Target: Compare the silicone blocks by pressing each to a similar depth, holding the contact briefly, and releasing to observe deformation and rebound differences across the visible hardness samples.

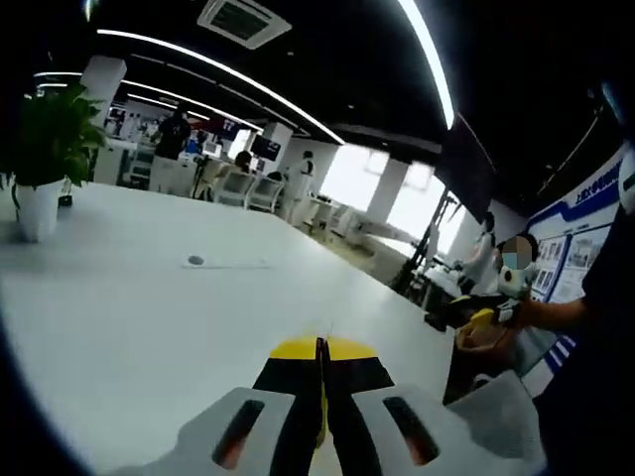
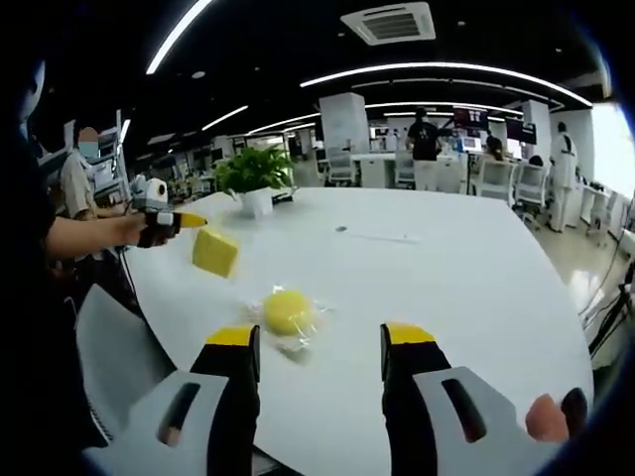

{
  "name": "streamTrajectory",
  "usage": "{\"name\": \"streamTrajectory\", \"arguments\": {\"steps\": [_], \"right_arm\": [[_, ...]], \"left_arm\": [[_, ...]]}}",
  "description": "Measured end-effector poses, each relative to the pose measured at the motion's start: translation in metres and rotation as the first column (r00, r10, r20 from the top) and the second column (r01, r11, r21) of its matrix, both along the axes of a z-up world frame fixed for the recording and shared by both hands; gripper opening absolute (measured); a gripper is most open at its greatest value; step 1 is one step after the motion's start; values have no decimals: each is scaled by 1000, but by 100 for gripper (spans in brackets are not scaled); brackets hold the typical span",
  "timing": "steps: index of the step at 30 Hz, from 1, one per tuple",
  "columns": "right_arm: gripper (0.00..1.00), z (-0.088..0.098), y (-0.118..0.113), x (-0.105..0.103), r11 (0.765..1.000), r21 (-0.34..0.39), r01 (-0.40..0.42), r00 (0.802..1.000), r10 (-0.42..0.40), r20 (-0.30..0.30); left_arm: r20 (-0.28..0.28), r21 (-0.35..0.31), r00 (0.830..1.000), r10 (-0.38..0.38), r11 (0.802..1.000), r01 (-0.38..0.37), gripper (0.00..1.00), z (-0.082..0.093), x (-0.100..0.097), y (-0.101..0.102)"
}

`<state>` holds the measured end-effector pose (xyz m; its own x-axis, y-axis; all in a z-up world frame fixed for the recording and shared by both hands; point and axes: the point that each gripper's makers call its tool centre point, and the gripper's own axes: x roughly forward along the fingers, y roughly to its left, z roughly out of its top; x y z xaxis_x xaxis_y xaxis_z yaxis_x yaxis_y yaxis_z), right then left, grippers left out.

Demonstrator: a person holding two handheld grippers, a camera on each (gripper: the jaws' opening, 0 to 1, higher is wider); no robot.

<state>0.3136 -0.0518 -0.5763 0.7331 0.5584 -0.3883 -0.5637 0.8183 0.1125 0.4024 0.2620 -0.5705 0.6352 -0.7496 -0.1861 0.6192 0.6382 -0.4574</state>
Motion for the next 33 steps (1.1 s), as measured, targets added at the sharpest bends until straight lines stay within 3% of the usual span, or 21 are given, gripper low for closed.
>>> {"name": "streamTrajectory", "arguments": {"steps": [11, 13, 17, 28, 30, 33], "right_arm": [[43, -2, -2, -6, 1000, -21, 3, 1000, -3, -10], [43, -4, -4, -8, 1000, -22, 10, 1000, -11, -14], [42, -7, -3, -12, 999, -28, 15, 1000, -15, -27], [41, -12, -1, -19, 999, -43, 12, 999, -14, -41], [41, -13, -2, -20, 999, -46, 17, 999, -19, -46], [40, -13, -2, -22, 999, -41, 18, 999, -20, -46]], "left_arm": [[-100, 7, 995, -4, 1000, 5, 0, -35, -5, 1], [-101, -49, 994, 30, 998, -35, 0, -32, -1, 5], [-112, -61, 992, 54, 996, -61, 0, -36, 4, 16], [-92, -27, 991, 96, 995, -99, 0, -39, 10, 24], [-104, 23, 990, 95, 995, -93, 0, -50, 7, 24], [-133, 148, 987, 92, 986, -72, 0, -78, 3, 27]]}}
